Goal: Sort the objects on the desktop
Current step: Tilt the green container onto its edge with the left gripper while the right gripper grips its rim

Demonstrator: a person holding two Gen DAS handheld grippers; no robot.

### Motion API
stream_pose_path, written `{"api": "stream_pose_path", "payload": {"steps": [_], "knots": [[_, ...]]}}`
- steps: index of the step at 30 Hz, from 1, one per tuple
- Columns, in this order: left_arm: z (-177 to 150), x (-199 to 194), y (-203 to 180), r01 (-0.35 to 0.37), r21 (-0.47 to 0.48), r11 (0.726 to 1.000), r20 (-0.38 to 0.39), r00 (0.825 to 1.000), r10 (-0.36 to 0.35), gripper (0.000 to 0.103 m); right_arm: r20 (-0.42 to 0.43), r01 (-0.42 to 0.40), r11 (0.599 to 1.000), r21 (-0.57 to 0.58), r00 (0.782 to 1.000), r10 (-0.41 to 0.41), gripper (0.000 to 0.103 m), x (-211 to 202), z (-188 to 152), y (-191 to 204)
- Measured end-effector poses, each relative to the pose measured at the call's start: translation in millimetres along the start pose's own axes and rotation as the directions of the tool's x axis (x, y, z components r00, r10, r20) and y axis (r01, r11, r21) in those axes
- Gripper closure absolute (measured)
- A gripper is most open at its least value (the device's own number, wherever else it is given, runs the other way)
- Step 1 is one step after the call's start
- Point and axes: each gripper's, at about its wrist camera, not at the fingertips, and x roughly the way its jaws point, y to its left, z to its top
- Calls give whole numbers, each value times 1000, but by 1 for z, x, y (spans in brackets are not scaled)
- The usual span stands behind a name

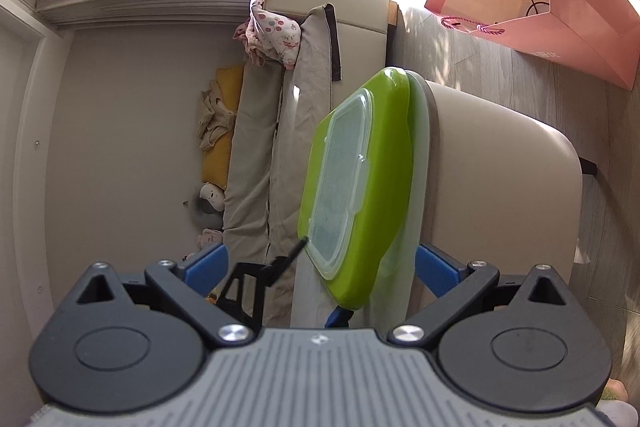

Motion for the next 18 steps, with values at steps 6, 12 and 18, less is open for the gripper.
{"api": "stream_pose_path", "payload": {"steps": [6,12,18], "knots": [[-1,-2,5,12,-60,998,-32,999,-14,62,-61,-25,999,41,998,28,3,18,-12,-5],[-6,-13,12,7,-140,990,-92,996,-20,63,-161,1,995,98,987,15,36,48,-26,-7],[0,-22,12,-13,-133,991,-89,996,1,67,-103,68,992,104,993,-57,38,72,-29,-1]]}}
